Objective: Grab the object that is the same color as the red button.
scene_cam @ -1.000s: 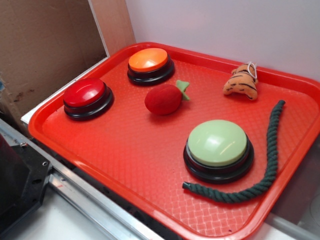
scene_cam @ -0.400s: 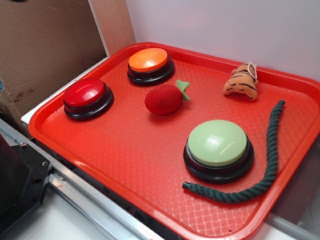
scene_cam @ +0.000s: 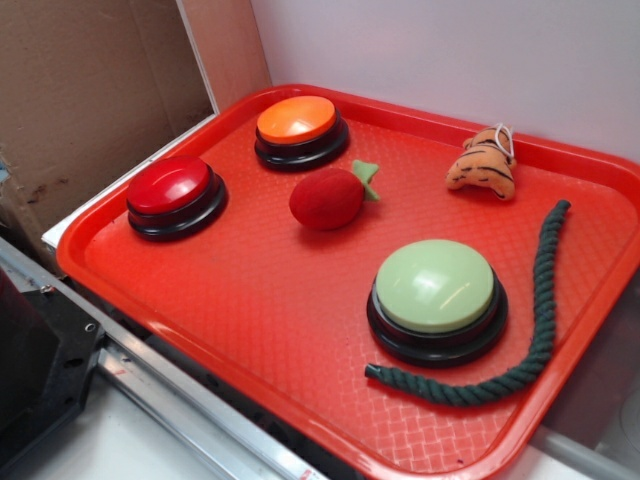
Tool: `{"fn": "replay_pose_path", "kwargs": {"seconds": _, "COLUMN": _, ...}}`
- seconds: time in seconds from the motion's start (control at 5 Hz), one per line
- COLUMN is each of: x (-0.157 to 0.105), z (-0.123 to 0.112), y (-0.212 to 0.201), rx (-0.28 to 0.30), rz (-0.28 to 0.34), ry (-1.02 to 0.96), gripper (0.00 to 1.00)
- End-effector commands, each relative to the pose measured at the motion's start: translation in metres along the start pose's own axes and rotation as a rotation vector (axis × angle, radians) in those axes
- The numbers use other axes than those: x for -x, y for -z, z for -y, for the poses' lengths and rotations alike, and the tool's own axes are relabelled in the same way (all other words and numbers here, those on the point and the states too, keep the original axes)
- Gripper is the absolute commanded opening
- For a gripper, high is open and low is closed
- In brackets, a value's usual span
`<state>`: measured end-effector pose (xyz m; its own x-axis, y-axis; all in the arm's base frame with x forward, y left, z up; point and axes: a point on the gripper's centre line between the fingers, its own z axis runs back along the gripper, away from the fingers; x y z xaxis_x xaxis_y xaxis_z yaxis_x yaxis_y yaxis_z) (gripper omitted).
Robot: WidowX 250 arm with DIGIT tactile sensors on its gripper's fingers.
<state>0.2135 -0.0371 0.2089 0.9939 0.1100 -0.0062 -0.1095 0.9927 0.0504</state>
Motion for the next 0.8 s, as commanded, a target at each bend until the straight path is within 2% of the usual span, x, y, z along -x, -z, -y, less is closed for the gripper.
{"fn": "replay_pose_path", "kwargs": {"seconds": 0.0, "x": -0.075, "z": 0.034, "y": 0.039, "rx": -0.072, "rz": -0.093, "ry": 0.055, "gripper": 1.0}}
{"fn": "replay_pose_path", "kwargs": {"seconds": 0.2, "x": -0.085, "z": 0.037, "y": 0.064, "rx": -0.068, "rz": -0.141, "ry": 0.072, "gripper": 1.0}}
{"fn": "replay_pose_path", "kwargs": {"seconds": 0.4, "x": -0.079, "z": 0.035, "y": 0.082, "rx": -0.004, "rz": -0.184, "ry": 0.15, "gripper": 1.0}}
{"fn": "replay_pose_path", "kwargs": {"seconds": 0.6, "x": -0.068, "z": 0.037, "y": 0.093, "rx": -0.003, "rz": -0.202, "ry": 0.214, "gripper": 1.0}}
